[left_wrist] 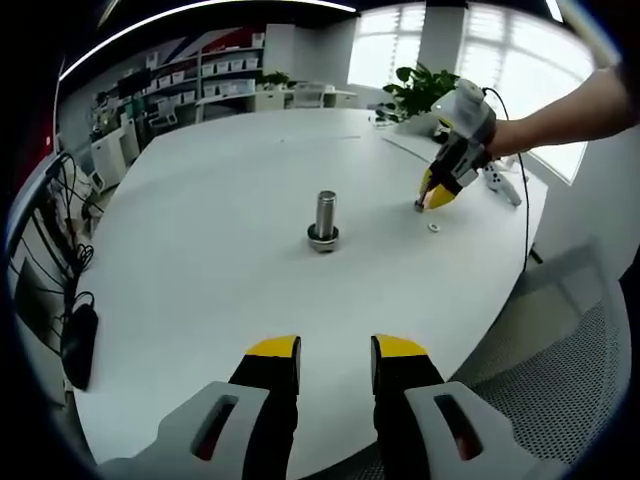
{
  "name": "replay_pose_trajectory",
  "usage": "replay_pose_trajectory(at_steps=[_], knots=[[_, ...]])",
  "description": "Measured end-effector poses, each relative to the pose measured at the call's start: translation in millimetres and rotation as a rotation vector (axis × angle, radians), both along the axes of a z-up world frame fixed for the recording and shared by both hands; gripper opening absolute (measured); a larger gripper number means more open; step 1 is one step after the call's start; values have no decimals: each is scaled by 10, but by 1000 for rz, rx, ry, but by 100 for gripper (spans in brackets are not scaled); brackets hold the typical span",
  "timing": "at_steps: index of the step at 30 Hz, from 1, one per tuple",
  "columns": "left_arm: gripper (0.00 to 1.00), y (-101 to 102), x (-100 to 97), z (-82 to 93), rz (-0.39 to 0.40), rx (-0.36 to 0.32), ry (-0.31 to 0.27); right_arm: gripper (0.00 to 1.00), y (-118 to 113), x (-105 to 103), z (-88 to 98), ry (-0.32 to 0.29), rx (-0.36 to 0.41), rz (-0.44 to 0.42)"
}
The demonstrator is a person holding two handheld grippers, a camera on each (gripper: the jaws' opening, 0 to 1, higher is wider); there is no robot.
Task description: Place the washer onto the threaded stud by aligning its center hole with the stud, sliding it down to the base, and recovering from edge contact or off-axis alignment until the washer reaches the visible bottom stop.
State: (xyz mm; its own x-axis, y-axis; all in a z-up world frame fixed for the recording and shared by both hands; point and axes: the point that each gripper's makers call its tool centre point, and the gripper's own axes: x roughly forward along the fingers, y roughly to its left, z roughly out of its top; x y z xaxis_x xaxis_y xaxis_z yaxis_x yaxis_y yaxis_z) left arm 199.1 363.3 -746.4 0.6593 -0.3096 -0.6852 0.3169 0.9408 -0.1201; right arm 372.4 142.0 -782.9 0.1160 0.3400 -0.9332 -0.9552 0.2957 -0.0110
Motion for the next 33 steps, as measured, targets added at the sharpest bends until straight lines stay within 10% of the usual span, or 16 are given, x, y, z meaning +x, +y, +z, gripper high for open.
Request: replay_pose_trajectory(at_steps=[33], knots=[[27,-10,13,53,6,-24,-25,36,12,-308,-7,-2,23,8]])
